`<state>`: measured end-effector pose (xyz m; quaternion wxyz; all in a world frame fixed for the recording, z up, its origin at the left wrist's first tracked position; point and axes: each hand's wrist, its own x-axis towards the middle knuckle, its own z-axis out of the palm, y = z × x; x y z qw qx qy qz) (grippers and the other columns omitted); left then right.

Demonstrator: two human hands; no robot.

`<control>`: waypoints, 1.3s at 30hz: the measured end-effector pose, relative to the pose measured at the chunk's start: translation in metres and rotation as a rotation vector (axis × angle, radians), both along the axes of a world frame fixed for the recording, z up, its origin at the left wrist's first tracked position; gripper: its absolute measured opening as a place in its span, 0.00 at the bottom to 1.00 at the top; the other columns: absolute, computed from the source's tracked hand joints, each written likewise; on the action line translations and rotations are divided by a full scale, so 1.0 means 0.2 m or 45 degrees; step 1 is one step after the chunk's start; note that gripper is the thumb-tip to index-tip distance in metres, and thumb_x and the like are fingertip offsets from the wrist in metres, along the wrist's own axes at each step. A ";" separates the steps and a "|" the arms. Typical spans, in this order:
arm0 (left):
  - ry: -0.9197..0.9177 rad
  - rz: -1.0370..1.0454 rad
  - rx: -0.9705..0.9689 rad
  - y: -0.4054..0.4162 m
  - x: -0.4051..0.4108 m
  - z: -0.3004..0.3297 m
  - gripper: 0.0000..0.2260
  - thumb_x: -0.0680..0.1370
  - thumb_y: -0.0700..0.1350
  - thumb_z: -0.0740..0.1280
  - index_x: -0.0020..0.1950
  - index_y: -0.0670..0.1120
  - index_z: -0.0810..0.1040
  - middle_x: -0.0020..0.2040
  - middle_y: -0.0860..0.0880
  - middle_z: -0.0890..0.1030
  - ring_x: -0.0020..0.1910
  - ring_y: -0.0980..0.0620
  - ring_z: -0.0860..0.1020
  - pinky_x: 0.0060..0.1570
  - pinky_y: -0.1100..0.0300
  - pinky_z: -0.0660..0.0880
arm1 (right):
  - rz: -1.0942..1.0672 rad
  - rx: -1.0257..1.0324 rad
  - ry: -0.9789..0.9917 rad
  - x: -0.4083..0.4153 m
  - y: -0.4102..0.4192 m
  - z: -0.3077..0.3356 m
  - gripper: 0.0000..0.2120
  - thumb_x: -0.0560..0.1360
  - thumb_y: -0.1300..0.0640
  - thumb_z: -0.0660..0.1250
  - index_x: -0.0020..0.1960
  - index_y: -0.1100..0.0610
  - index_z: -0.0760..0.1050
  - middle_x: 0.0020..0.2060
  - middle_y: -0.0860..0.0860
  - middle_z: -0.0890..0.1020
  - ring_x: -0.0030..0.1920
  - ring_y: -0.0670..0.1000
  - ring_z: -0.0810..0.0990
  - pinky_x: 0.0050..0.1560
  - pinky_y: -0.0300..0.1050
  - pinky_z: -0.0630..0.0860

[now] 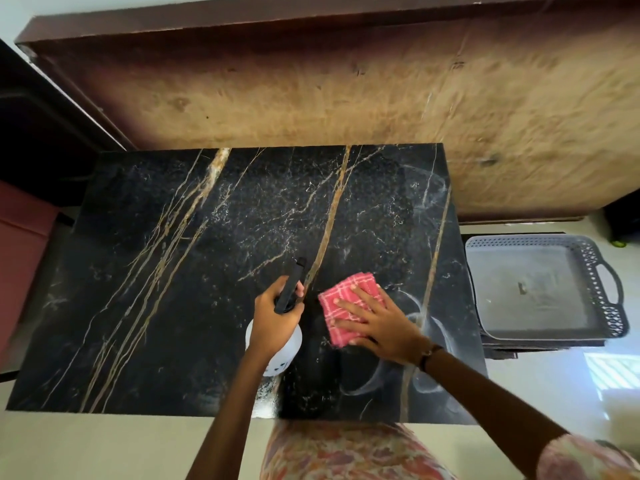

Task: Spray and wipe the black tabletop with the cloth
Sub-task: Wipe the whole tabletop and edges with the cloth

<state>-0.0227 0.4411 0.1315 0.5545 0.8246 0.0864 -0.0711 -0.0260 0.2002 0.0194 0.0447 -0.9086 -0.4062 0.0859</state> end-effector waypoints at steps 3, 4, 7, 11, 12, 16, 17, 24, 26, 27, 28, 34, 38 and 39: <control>0.011 0.023 -0.007 -0.01 -0.06 0.00 0.09 0.72 0.28 0.65 0.44 0.41 0.76 0.40 0.45 0.78 0.42 0.53 0.77 0.46 0.72 0.72 | -0.102 -0.053 -0.020 0.05 -0.24 0.03 0.22 0.81 0.38 0.46 0.73 0.39 0.56 0.76 0.49 0.58 0.76 0.61 0.54 0.71 0.70 0.53; 0.011 0.031 -0.008 -0.01 -0.09 -0.01 0.09 0.72 0.28 0.65 0.44 0.41 0.76 0.40 0.44 0.78 0.43 0.51 0.77 0.47 0.71 0.72 | -0.177 -0.079 0.010 0.10 -0.26 0.03 0.22 0.81 0.38 0.45 0.73 0.40 0.57 0.76 0.49 0.58 0.76 0.61 0.53 0.70 0.71 0.55; 0.026 0.046 -0.013 -0.02 -0.15 -0.02 0.08 0.72 0.29 0.66 0.45 0.40 0.77 0.42 0.42 0.79 0.45 0.49 0.78 0.50 0.68 0.73 | -0.409 -0.101 0.100 0.20 -0.14 0.05 0.23 0.80 0.38 0.45 0.73 0.41 0.59 0.76 0.49 0.57 0.76 0.62 0.53 0.68 0.74 0.57; 0.053 0.086 -0.018 -0.04 -0.22 -0.03 0.09 0.71 0.28 0.65 0.46 0.40 0.77 0.42 0.41 0.79 0.46 0.47 0.77 0.51 0.66 0.73 | -0.420 -0.068 0.075 0.16 0.15 0.04 0.24 0.79 0.38 0.41 0.73 0.40 0.52 0.76 0.49 0.52 0.76 0.64 0.50 0.67 0.76 0.51; 0.046 0.089 -0.017 -0.05 -0.24 -0.02 0.09 0.71 0.28 0.65 0.45 0.39 0.77 0.42 0.40 0.78 0.45 0.48 0.77 0.50 0.68 0.73 | -0.349 -0.064 0.076 0.11 0.19 0.03 0.24 0.79 0.39 0.41 0.74 0.41 0.52 0.76 0.49 0.51 0.76 0.64 0.49 0.68 0.76 0.52; 0.010 0.070 -0.009 -0.08 -0.31 -0.01 0.09 0.70 0.27 0.64 0.44 0.39 0.76 0.41 0.41 0.78 0.42 0.50 0.76 0.47 0.70 0.72 | -0.012 -0.077 0.031 -0.18 0.12 0.00 0.23 0.80 0.39 0.47 0.74 0.41 0.55 0.77 0.49 0.54 0.76 0.63 0.48 0.70 0.72 0.51; 0.011 0.062 -0.004 -0.07 -0.33 -0.02 0.09 0.70 0.27 0.65 0.44 0.39 0.76 0.41 0.42 0.78 0.43 0.49 0.77 0.48 0.68 0.72 | 0.029 -0.054 0.017 -0.23 0.05 -0.01 0.23 0.81 0.39 0.48 0.74 0.40 0.54 0.77 0.48 0.55 0.76 0.62 0.48 0.71 0.71 0.50; 0.059 0.015 -0.001 -0.04 -0.42 -0.03 0.09 0.72 0.30 0.67 0.46 0.42 0.77 0.42 0.46 0.79 0.46 0.50 0.78 0.54 0.63 0.73 | -0.206 -0.087 0.042 -0.16 -0.19 0.03 0.22 0.80 0.39 0.48 0.74 0.40 0.57 0.76 0.49 0.58 0.76 0.61 0.52 0.69 0.71 0.58; 0.061 0.005 -0.007 -0.02 -0.45 -0.03 0.08 0.72 0.31 0.67 0.47 0.43 0.77 0.42 0.46 0.79 0.47 0.49 0.78 0.56 0.62 0.74 | -0.379 -0.087 0.086 -0.14 -0.02 0.06 0.23 0.80 0.39 0.48 0.74 0.41 0.59 0.76 0.49 0.58 0.76 0.62 0.53 0.66 0.74 0.60; 0.062 0.001 -0.008 -0.02 -0.46 -0.03 0.08 0.73 0.31 0.67 0.47 0.43 0.77 0.42 0.46 0.79 0.47 0.49 0.78 0.56 0.62 0.74 | -0.419 -0.082 0.095 -0.14 0.06 0.06 0.23 0.80 0.39 0.47 0.73 0.41 0.59 0.76 0.49 0.58 0.75 0.63 0.54 0.65 0.75 0.61; 0.061 0.000 -0.006 -0.01 -0.48 -0.03 0.08 0.73 0.31 0.67 0.46 0.42 0.77 0.41 0.47 0.79 0.47 0.49 0.78 0.56 0.62 0.74 | -0.418 -0.080 0.087 -0.17 0.15 0.05 0.23 0.80 0.40 0.46 0.74 0.42 0.59 0.76 0.50 0.57 0.75 0.64 0.54 0.64 0.76 0.61; 0.043 0.061 -0.032 0.05 -0.60 0.00 0.13 0.72 0.29 0.67 0.43 0.48 0.77 0.38 0.49 0.79 0.42 0.57 0.79 0.47 0.72 0.74 | -0.077 -0.085 0.032 -0.57 0.31 -0.01 0.22 0.81 0.40 0.47 0.73 0.40 0.60 0.77 0.49 0.56 0.76 0.62 0.51 0.70 0.72 0.53; 0.064 0.037 -0.043 0.11 -0.68 -0.01 0.09 0.72 0.29 0.66 0.46 0.41 0.77 0.42 0.45 0.79 0.46 0.52 0.78 0.50 0.72 0.73 | -0.004 -0.066 -0.030 -0.69 -0.01 0.01 0.22 0.81 0.39 0.48 0.74 0.40 0.55 0.76 0.49 0.59 0.76 0.62 0.53 0.70 0.68 0.51; 0.075 0.045 -0.052 0.12 -0.71 0.00 0.09 0.72 0.29 0.66 0.47 0.41 0.77 0.43 0.44 0.79 0.46 0.52 0.78 0.50 0.72 0.73 | -0.024 -0.064 -0.045 -0.68 -0.09 0.02 0.22 0.81 0.40 0.48 0.74 0.41 0.55 0.76 0.49 0.59 0.76 0.62 0.54 0.70 0.68 0.51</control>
